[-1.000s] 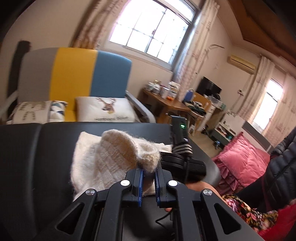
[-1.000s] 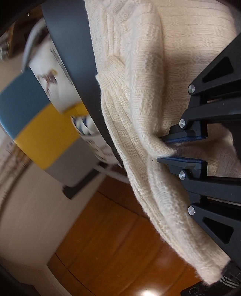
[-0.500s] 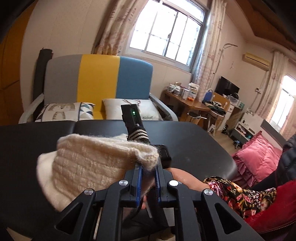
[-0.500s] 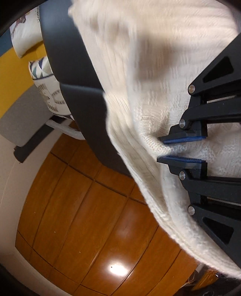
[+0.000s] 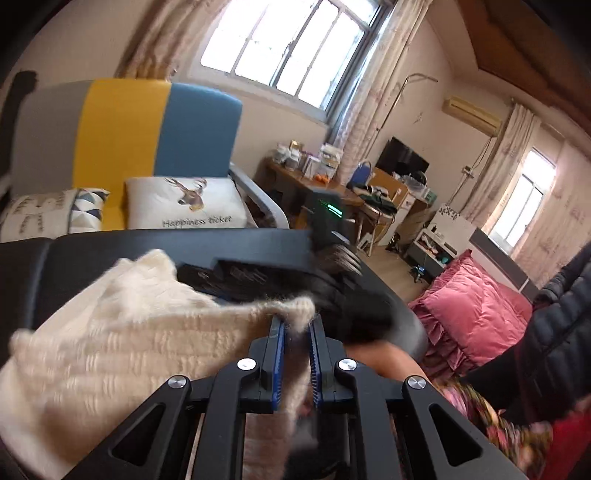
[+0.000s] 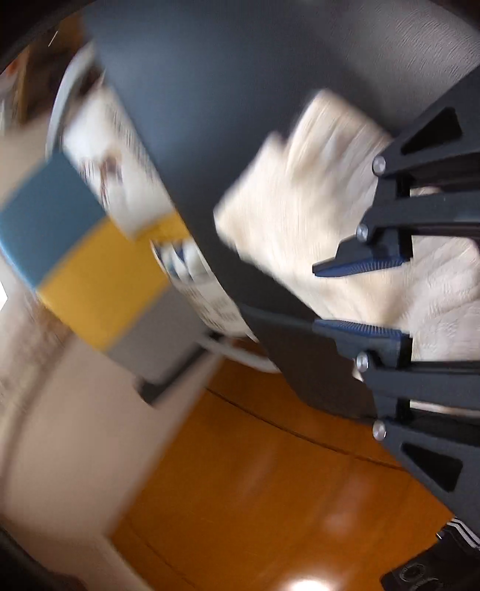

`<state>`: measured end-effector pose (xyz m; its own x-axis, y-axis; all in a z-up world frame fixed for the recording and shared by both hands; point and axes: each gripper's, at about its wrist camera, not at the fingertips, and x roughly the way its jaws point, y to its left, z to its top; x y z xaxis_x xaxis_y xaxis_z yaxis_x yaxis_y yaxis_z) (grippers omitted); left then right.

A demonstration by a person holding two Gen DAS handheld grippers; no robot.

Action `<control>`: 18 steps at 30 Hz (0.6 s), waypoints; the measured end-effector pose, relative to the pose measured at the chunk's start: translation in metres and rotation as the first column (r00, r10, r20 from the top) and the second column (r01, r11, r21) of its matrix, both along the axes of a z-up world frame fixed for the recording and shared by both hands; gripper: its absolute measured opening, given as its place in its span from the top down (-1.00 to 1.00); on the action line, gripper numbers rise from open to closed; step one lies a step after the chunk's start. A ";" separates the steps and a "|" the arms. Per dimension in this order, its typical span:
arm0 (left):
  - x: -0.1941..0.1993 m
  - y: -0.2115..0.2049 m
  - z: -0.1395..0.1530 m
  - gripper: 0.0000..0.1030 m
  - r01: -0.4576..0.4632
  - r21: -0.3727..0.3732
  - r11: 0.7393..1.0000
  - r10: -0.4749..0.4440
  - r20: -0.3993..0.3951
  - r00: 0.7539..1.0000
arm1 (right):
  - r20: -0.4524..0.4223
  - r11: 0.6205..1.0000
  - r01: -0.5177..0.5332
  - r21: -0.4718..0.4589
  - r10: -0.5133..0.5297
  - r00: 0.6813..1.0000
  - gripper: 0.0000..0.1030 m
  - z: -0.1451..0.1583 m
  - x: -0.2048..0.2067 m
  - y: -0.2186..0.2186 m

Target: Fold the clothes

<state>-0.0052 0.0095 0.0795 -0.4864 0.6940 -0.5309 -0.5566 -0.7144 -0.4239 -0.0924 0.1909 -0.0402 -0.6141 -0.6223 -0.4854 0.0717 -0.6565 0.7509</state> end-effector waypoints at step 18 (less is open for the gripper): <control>-0.073 0.074 -0.023 0.04 0.191 0.071 0.979 -0.199 0.128 0.972 | 0.034 0.931 0.264 0.253 -0.281 0.959 0.50 0.002 0.079 0.088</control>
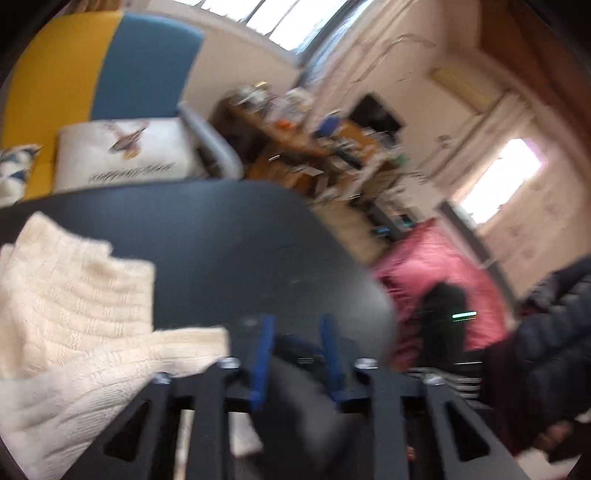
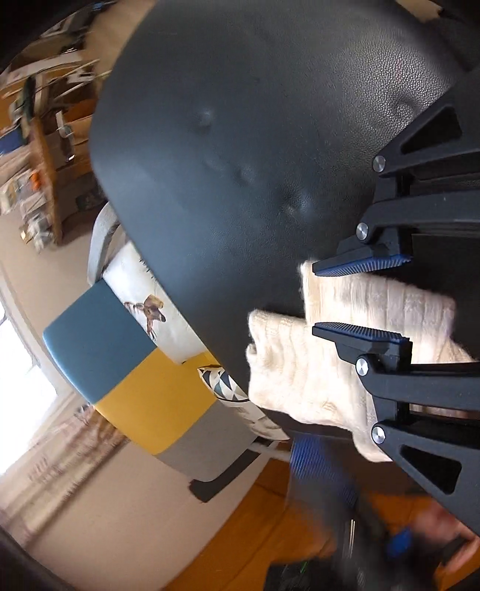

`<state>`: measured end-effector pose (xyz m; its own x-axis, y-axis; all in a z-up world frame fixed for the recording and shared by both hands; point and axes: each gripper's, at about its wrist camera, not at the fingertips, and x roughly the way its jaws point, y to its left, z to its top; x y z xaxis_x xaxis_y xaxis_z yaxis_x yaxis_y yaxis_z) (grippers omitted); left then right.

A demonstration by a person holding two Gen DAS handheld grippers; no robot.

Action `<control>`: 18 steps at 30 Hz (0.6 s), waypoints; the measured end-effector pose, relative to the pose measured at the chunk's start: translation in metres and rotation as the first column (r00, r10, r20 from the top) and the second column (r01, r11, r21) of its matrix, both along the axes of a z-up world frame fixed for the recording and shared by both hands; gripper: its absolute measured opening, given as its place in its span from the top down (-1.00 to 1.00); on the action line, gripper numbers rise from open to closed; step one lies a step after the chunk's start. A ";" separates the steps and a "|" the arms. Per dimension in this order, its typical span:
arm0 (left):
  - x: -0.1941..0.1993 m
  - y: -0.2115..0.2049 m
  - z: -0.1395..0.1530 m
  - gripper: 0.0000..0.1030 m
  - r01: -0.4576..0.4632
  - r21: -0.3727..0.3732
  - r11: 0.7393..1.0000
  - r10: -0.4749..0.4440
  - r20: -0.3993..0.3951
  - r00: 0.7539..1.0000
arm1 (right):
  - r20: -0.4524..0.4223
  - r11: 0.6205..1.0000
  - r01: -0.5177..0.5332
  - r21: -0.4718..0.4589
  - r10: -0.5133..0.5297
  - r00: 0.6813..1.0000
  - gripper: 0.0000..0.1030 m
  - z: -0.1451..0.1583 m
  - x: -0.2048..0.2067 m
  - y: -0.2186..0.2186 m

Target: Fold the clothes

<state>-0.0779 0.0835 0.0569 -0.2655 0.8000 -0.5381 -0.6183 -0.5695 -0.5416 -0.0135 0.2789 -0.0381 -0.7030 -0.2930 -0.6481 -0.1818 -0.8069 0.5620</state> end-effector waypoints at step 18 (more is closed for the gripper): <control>-0.078 -0.188 -0.108 -0.70 -0.514 -0.599 0.615 0.410 -0.314 0.856 | 0.174 0.663 -0.563 0.493 0.559 0.810 0.21 -0.017 0.001 -0.253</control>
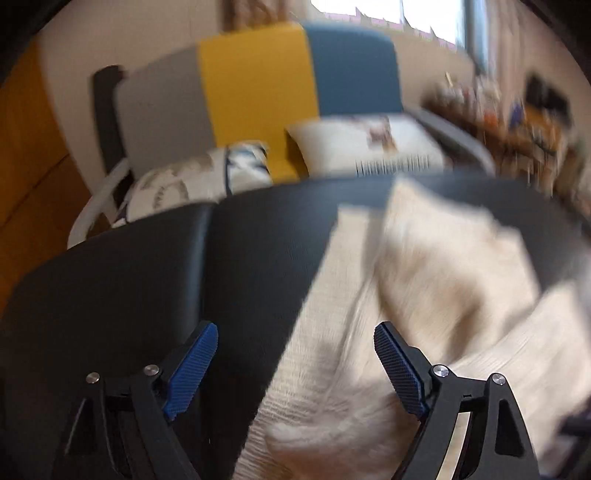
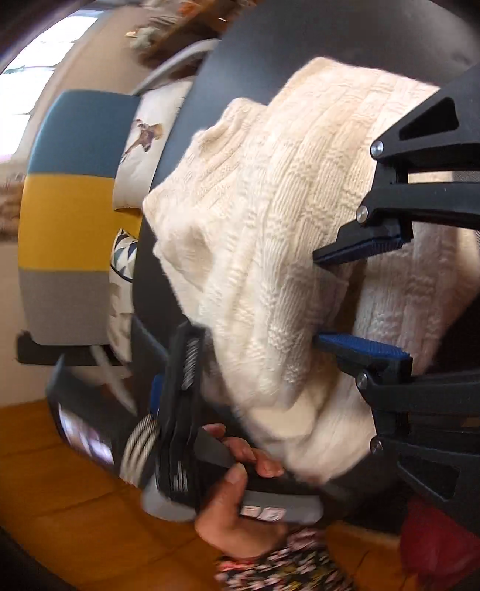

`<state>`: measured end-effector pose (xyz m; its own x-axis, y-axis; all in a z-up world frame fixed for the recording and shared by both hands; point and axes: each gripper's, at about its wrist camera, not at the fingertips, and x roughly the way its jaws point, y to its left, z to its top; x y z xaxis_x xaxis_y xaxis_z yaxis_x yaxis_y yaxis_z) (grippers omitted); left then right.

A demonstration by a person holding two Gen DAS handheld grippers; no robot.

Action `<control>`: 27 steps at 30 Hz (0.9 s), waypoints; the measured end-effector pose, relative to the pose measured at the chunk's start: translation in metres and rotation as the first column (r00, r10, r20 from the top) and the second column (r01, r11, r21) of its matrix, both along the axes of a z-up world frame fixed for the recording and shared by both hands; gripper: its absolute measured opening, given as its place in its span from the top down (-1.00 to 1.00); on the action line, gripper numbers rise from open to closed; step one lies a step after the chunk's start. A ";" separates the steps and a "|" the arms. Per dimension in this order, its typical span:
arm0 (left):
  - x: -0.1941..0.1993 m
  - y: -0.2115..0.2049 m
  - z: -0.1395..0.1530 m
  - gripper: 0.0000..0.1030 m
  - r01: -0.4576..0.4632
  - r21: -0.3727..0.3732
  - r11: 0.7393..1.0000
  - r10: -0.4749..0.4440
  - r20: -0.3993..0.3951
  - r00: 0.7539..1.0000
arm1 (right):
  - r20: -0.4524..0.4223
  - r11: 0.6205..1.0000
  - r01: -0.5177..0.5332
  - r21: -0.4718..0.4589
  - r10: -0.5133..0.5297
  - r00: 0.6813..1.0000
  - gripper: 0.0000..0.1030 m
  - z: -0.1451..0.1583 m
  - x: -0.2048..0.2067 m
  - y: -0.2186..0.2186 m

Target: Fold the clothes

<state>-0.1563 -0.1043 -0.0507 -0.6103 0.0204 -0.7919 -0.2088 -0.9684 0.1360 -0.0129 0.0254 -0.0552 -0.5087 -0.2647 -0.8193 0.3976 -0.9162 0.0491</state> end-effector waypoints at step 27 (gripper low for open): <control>0.136 -0.030 -0.030 -0.75 -0.302 0.212 0.929 0.284 0.110 0.952 | -0.053 0.983 -0.030 0.181 0.040 0.998 0.15 -0.023 0.011 0.058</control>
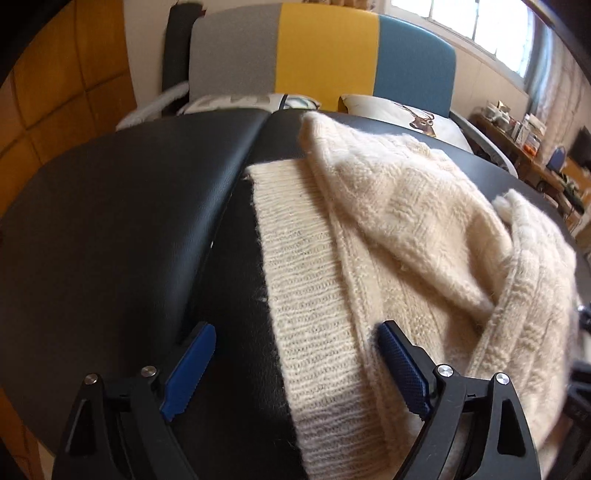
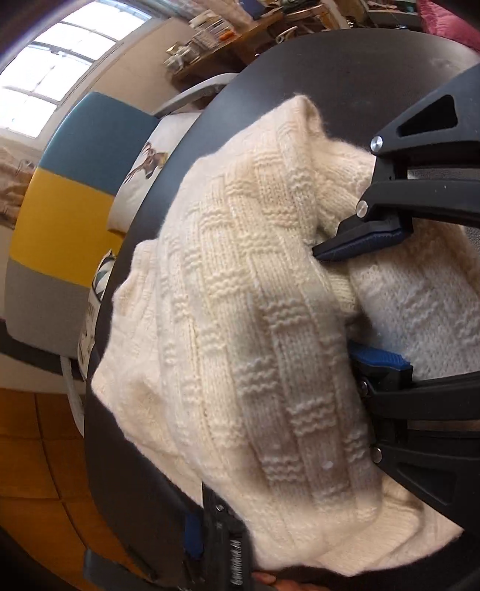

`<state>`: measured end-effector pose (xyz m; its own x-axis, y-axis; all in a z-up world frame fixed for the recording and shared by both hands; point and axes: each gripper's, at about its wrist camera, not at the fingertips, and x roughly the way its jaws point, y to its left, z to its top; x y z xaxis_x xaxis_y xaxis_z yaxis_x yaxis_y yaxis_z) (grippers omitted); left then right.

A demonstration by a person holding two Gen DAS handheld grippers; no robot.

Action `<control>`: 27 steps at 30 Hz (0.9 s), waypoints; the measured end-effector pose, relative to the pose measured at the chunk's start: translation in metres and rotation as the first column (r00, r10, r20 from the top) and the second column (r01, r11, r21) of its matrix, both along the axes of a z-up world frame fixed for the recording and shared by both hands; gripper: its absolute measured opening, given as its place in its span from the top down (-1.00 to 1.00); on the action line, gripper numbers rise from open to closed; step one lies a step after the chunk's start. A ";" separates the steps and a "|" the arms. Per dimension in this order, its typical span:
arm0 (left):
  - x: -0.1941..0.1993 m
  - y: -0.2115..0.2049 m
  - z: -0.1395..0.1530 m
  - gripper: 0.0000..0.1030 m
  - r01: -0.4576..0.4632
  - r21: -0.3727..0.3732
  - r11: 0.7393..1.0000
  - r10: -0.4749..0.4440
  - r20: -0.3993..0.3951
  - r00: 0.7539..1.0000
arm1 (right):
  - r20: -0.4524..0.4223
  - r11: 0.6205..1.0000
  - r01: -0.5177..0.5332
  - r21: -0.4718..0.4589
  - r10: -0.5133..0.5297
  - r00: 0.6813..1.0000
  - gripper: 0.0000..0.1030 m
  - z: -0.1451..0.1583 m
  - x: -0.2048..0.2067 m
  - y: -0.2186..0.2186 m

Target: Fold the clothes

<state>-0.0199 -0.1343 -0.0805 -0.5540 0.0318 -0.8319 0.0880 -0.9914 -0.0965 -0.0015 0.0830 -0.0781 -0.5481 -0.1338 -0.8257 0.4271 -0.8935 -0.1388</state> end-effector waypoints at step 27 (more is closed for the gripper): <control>-0.032 0.015 0.008 -0.74 0.039 0.042 0.998 -0.043 0.096 0.994 | -0.307 0.938 -0.197 0.284 0.284 0.908 0.15 0.046 0.051 -0.065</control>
<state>-0.0521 -0.1197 -0.0727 -0.4683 0.0870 -0.8793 0.0582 -0.9899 -0.1290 0.0493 0.0184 -0.0316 -0.7758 -0.1180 -0.6199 0.5132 -0.6896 -0.5110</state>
